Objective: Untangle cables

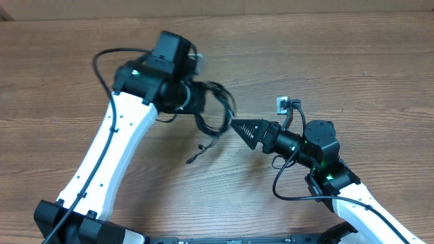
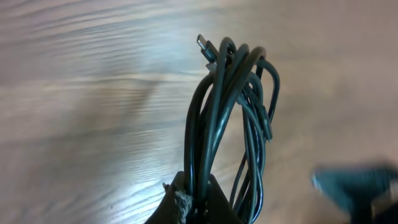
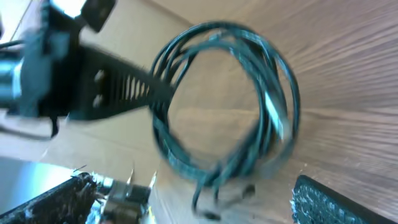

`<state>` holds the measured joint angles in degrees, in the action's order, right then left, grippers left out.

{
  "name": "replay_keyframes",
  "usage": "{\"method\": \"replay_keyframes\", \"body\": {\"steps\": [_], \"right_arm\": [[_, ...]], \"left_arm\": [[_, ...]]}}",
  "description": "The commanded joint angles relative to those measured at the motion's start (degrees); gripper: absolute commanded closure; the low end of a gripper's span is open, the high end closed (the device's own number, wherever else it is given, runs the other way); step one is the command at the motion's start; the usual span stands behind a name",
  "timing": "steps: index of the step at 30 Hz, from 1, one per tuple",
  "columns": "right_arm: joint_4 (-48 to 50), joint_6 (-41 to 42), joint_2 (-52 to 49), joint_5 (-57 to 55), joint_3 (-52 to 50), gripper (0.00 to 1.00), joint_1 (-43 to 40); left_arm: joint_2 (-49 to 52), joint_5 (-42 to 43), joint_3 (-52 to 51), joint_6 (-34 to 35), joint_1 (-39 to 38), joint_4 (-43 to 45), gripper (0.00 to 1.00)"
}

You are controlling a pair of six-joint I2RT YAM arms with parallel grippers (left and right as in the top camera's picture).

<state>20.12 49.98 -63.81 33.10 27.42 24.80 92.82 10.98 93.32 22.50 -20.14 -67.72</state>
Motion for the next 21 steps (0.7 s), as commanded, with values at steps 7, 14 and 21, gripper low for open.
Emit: {"method": "replay_keyframes", "body": {"steps": [7,14,21], "right_arm": [[-4.81,-12.02,-1.16,-8.83,0.94,0.00,8.17],[-0.90,-12.59,-5.16,-12.55,0.94,0.00,11.54],[-0.22,-12.52,-7.26,-8.92,0.94,0.69,12.00]], "left_arm": [[-1.31,2.25,0.42,27.98,1.64,0.44,0.91],[-1.31,10.21,0.42,24.17,1.77,0.24,0.92],[-1.31,12.39,0.42,17.70,1.86,0.26,0.96]]}}
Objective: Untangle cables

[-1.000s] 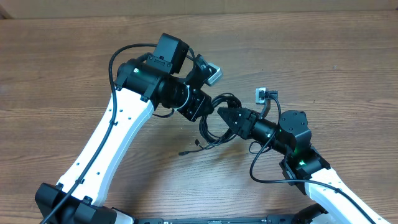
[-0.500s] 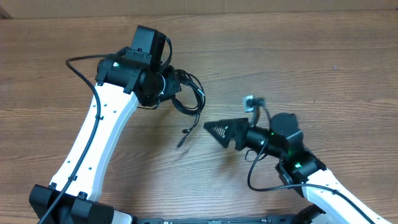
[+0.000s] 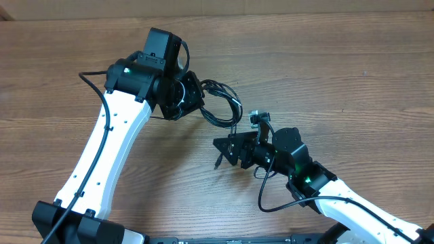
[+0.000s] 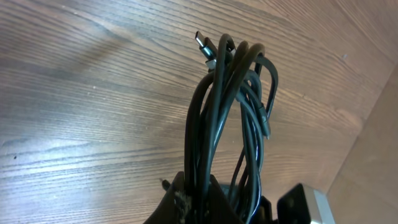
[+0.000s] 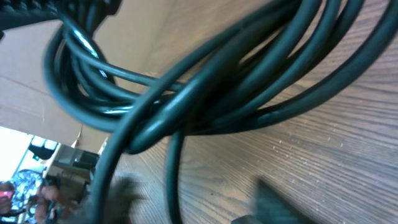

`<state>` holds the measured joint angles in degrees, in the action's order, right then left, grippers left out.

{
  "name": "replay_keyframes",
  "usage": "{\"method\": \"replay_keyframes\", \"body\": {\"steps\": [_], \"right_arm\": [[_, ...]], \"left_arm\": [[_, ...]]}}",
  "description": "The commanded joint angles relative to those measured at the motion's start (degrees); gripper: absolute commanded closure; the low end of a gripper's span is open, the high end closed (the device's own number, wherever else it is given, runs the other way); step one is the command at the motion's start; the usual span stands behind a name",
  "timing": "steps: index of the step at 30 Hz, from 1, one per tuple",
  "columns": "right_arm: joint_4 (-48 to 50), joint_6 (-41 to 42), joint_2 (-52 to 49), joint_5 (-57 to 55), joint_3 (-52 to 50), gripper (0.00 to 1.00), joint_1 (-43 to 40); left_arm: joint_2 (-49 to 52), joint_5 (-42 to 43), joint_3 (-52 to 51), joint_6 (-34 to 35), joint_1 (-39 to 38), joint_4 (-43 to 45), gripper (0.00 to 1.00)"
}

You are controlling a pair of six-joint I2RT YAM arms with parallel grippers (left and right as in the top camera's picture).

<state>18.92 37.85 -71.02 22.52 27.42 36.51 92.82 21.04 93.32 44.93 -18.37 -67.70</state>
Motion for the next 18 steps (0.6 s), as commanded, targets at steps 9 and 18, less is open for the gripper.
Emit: {"method": "replay_keyframes", "body": {"steps": [9,18], "right_arm": [[4.92,6.78,0.74,15.30,0.96,0.96,-0.09],[10.91,17.79,1.92,17.49,0.96,0.96,-5.70]], "left_arm": [[-1.31,-14.32,0.42,-13.77,0.02,-3.48,0.96],[-1.31,-7.43,0.42,-26.38,-1.27,-3.65,0.96]]}}
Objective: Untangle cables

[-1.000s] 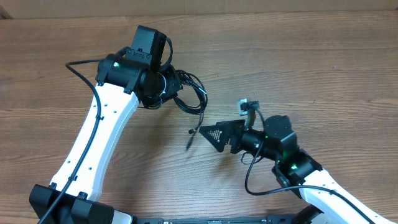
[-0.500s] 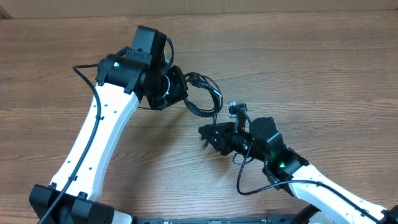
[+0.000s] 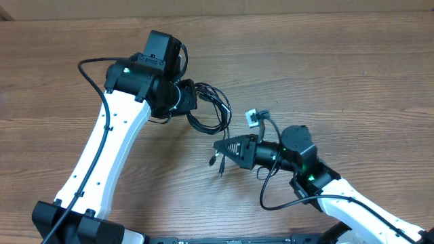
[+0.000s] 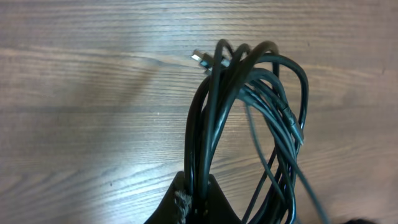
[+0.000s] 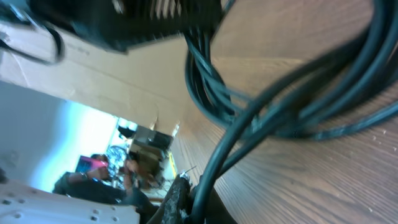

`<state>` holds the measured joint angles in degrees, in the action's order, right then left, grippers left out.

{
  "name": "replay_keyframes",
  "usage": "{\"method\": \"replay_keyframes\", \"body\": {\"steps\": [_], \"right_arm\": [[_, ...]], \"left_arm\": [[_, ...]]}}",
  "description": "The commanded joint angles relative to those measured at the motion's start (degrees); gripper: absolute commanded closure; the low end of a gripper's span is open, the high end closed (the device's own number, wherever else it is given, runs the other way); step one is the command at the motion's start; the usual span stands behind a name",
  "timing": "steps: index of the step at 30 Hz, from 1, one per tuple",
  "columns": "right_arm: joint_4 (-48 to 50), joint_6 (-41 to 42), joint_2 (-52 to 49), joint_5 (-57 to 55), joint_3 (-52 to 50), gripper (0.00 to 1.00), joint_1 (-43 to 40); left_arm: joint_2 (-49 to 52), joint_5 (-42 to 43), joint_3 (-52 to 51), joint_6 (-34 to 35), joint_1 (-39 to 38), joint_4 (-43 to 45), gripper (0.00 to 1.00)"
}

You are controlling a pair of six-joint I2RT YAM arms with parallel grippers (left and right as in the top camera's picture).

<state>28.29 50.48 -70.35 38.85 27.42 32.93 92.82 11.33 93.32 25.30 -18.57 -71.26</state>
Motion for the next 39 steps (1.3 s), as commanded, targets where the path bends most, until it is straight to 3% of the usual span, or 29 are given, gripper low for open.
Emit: {"method": "replay_keyframes", "body": {"steps": [1,11,28,33,39], "right_arm": [[2.29,6.10,1.25,1.18,0.96,0.96,-2.84],[5.11,10.14,1.22,-2.25,0.96,0.96,-7.56],[7.74,15.61,1.22,-18.64,0.96,0.96,-7.56],[10.67,15.61,1.22,-23.30,0.96,0.96,-7.56],[17.38,17.49,1.22,-24.92,0.96,0.96,-7.56]], "left_arm": [[-1.31,2.25,0.42,-7.15,-1.31,-0.09,0.96],[-1.31,8.50,0.42,-11.96,-3.93,1.20,0.96],[-1.31,8.46,0.42,-14.64,-4.37,-1.18,0.96],[-1.31,12.02,0.42,-18.62,-4.39,-1.66,0.96],[-1.31,10.01,0.42,-20.02,-4.39,-1.64,0.96]]}}
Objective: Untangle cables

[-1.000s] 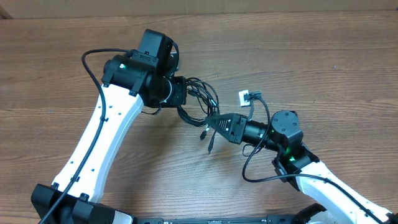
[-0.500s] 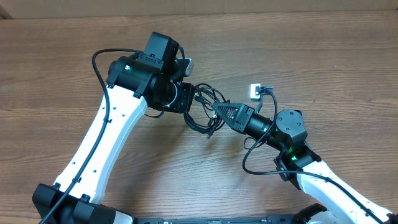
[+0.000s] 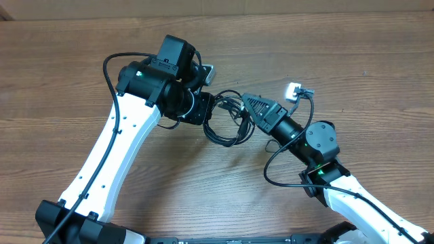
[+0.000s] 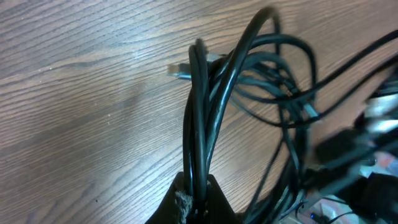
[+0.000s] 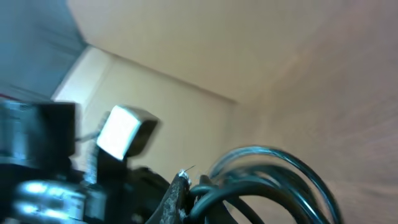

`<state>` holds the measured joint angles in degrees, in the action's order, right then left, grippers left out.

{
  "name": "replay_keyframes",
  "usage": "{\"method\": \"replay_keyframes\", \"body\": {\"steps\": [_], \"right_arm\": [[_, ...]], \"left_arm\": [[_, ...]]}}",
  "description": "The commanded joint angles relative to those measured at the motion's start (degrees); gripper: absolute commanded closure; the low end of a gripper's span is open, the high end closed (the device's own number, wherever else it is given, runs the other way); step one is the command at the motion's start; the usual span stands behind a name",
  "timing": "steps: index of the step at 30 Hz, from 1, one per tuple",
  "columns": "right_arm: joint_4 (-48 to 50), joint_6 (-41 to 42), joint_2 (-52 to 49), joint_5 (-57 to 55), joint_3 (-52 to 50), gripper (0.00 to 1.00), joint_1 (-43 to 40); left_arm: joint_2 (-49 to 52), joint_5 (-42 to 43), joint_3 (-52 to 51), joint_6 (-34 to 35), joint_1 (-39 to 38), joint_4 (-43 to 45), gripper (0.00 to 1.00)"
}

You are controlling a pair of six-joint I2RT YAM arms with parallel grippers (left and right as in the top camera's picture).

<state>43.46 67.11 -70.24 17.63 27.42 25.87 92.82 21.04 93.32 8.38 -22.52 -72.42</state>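
A bundle of black cables [image 3: 226, 137] hangs in loose loops between my two grippers above the wooden table [image 3: 352, 61]. My left gripper [image 3: 205, 108] is shut on several strands of it; in the left wrist view the strands rise from the left gripper [image 4: 200, 190] and fan out into the black cable loops [image 4: 249, 68], with a metal plug [image 4: 177, 71] sticking out to the left. My right gripper [image 3: 245, 100] points at the bundle from the right. The right wrist view is blurred, but the right gripper [image 5: 189, 190] is shut on dark cable loops [image 5: 273, 171].
The right arm's own black lead [image 3: 274, 173] curls over the table below its wrist. Bare wood lies all round the two arms. A pale wall [image 5: 205, 56] fills most of the right wrist view.
My right gripper was low in front of the bundle, shut on a strand with plug ends dangling. Now it is higher and further right, close beside the left gripper. The left gripper shifted slightly right.
First my left gripper held the coil up and the right one was open, pointing at it from the right. Then the right gripper was under the coil by the loose ends, then shut on a strand. Now both hold the bundle, close together.
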Motion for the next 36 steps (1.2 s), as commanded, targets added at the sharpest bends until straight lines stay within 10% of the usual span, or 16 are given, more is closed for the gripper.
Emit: {"method": "replay_keyframes", "body": {"steps": [1,15,27,36], "right_arm": [[3.19,0.85,1.11,-3.72,0.96,0.96,-0.50],[2.38,0.59,-3.74,-6.51,0.96,0.96,-0.31],[-5.92,-14.73,-5.40,-7.21,0.96,0.96,8.70],[-8.04,-19.45,-5.40,-10.27,1.01,0.84,12.11]], "left_arm": [[-1.31,-0.07,0.42,-3.04,-0.44,-0.42,0.96],[-1.31,1.33,0.42,0.09,-3.04,1.33,0.96],[-1.31,0.28,0.42,31.08,1.01,4.96,0.96],[-1.31,13.53,0.42,32.33,0.76,10.12,0.96]]}}
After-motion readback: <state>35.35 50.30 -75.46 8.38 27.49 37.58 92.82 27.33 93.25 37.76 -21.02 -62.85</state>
